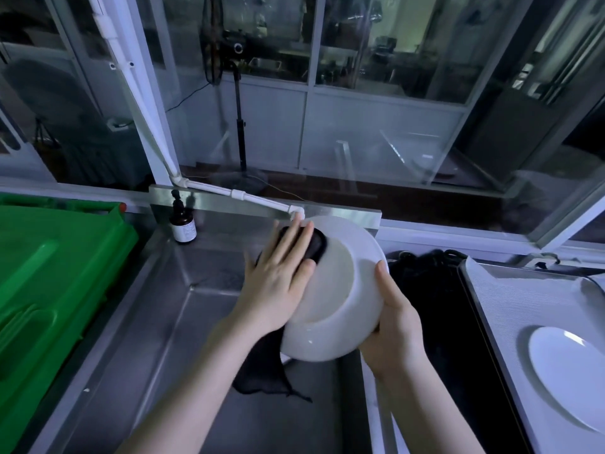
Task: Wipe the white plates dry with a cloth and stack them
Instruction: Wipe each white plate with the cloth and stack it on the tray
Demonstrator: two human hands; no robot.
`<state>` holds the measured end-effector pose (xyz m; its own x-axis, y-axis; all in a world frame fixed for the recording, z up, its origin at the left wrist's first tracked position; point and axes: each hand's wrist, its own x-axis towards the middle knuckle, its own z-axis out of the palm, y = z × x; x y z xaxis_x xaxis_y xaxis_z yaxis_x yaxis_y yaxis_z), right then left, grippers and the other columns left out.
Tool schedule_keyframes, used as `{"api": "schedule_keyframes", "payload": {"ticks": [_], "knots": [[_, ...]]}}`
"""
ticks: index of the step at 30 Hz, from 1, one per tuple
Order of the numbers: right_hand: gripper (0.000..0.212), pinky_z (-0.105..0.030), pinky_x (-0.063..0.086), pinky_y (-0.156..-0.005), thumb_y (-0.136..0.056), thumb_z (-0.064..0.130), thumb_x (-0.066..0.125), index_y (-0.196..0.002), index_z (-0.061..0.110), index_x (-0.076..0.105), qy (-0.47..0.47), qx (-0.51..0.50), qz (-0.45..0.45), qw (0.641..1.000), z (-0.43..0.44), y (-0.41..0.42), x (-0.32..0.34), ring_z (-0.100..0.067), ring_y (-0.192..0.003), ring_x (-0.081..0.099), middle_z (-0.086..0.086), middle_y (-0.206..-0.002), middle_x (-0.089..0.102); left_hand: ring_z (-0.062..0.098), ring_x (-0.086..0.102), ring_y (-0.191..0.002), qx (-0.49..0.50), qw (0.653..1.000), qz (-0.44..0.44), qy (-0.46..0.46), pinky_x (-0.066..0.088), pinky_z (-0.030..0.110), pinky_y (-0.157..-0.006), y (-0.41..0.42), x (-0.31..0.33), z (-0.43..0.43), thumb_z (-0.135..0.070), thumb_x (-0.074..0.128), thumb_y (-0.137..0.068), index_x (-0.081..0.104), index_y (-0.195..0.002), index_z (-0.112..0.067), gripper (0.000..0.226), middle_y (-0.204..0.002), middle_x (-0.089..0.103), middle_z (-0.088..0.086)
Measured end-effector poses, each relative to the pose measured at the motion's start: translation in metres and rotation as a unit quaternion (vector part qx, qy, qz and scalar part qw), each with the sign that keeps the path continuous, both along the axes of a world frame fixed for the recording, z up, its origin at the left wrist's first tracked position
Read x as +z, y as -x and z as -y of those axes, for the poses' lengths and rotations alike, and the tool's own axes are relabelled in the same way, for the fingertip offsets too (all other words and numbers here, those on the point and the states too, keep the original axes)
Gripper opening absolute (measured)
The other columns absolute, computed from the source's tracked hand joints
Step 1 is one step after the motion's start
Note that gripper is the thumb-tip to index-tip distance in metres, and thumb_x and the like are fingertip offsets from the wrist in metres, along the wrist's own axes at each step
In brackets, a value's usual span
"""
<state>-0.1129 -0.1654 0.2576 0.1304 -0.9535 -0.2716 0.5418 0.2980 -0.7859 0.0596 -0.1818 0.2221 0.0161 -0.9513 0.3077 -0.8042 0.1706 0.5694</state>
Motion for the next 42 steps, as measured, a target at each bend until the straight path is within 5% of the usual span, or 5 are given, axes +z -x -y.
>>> {"api": "schedule_keyframes", "payload": {"ticks": [5,15,23,30,42], "knots": [[0.034,-0.041,0.061,-0.082,-0.086,0.049,0.059,-0.098,0.026,0.08,0.06,-0.01,-0.055,0.997,0.003,0.008,0.007,-0.024,-0.099,0.073,-0.007,-0.108,0.076,-0.006,0.042,-0.127,0.118,0.959,-0.253,0.042,0.029,0.002,-0.097,0.002,-0.01,-0.009,-0.022,0.039,-0.104,0.048,-0.143,-0.033,0.041,-0.141,0.046,-0.022],[0.037,-0.031,0.055,-0.062,-0.088,0.049,0.062,-0.085,0.014,0.074,0.187,0.012,-0.299,0.936,0.012,0.03,0.017,-0.018,-0.075,0.07,-0.009,-0.081,0.073,0.036,0.061,-0.077,0.193,0.956,-0.216,-0.038,0.032,0.037,-0.061,-0.021,-0.016,0.004,-0.018,0.052,-0.099,0.065,-0.095,-0.012,0.014,-0.074,0.065,0.006],[0.017,-0.005,0.038,-0.059,-0.097,0.027,0.058,-0.095,0.019,0.073,0.401,0.048,-0.589,0.7,-0.009,0.023,0.001,0.001,-0.061,0.058,0.026,-0.065,0.056,0.008,0.073,-0.073,0.029,0.792,-0.537,-0.288,0.05,0.022,-0.059,-0.007,0.012,0.01,-0.054,0.058,-0.09,0.079,-0.088,-0.028,0.034,-0.087,0.078,-0.001],[0.038,-0.038,0.056,-0.094,-0.096,0.012,0.065,-0.133,0.004,0.061,0.524,0.108,-0.724,0.435,-0.03,0.048,-0.016,-0.025,-0.127,0.059,-0.007,-0.138,0.061,0.01,0.071,-0.081,0.019,0.825,-0.501,-0.261,0.052,0.02,-0.064,0.019,-0.003,0.014,-0.018,0.077,-0.078,0.072,-0.096,-0.015,0.019,-0.083,0.077,-0.006],[0.038,-0.018,0.047,-0.08,-0.089,0.034,0.071,-0.126,0.025,0.065,0.083,-0.163,-0.629,0.756,-0.03,0.184,-0.028,-0.007,-0.098,0.064,0.016,-0.106,0.067,0.021,0.067,-0.102,0.025,0.784,-0.569,-0.247,0.053,0.043,-0.086,0.101,-0.035,0.012,-0.02,0.072,-0.078,0.074,-0.098,-0.035,0.025,-0.1,0.076,-0.007]]}}
